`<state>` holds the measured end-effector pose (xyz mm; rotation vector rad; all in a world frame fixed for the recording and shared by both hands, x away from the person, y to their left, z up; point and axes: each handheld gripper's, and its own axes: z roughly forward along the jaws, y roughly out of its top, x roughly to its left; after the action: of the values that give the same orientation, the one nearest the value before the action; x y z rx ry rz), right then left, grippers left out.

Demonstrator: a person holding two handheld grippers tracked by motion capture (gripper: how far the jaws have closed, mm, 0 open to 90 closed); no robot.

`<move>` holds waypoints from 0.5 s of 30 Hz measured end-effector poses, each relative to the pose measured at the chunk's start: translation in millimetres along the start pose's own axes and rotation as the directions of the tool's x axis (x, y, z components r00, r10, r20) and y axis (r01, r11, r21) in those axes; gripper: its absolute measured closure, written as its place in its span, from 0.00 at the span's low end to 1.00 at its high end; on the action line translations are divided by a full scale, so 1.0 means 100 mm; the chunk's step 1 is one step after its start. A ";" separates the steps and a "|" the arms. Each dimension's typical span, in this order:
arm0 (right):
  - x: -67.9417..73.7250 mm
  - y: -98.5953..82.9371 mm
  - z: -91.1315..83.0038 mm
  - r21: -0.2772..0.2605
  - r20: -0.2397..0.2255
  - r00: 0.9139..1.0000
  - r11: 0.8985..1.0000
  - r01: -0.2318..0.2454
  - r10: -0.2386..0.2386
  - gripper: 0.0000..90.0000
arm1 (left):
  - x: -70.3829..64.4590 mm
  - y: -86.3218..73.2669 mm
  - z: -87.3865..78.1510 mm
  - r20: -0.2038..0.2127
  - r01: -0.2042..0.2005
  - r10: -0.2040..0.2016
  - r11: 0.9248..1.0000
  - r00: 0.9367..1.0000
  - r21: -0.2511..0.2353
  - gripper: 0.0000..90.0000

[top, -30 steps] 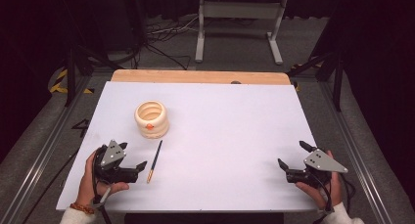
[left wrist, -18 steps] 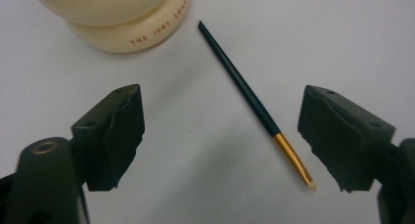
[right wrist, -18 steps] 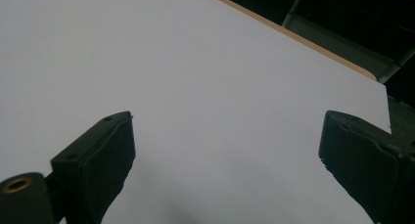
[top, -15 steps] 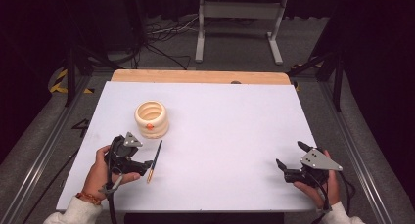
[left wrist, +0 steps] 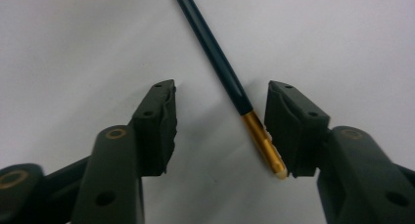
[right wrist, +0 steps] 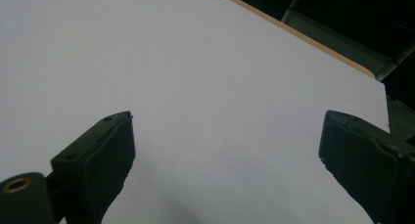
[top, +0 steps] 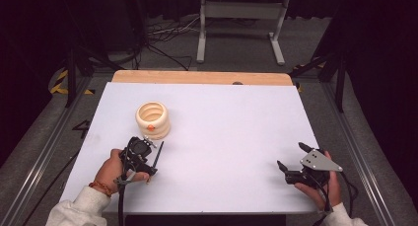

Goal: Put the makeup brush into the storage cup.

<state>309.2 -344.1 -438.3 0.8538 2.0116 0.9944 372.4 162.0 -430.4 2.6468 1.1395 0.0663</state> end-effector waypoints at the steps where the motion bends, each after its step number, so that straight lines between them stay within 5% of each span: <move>1: 0.00 0.00 0.00 -0.001 -0.002 1.000 1.000 -0.002 0.002 0.08 | 0.00 0.00 0.00 -0.007 -0.004 0.004 1.000 1.000 0.001 0.56; 11: -0.01 -0.01 0.00 0.001 0.001 1.000 1.000 -0.008 0.008 0.08 | 0.00 0.05 -0.02 -0.014 -0.070 0.072 0.991 0.997 0.116 0.90; 15: -0.01 0.00 0.00 0.004 -0.001 1.000 1.000 -0.005 0.005 0.08 | 0.01 0.10 -0.01 -0.009 -0.099 0.101 0.985 0.995 0.142 0.92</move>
<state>309.0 -345.0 -438.3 0.8608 2.0136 0.9940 379.6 156.4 -426.6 2.8329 1.0516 0.0265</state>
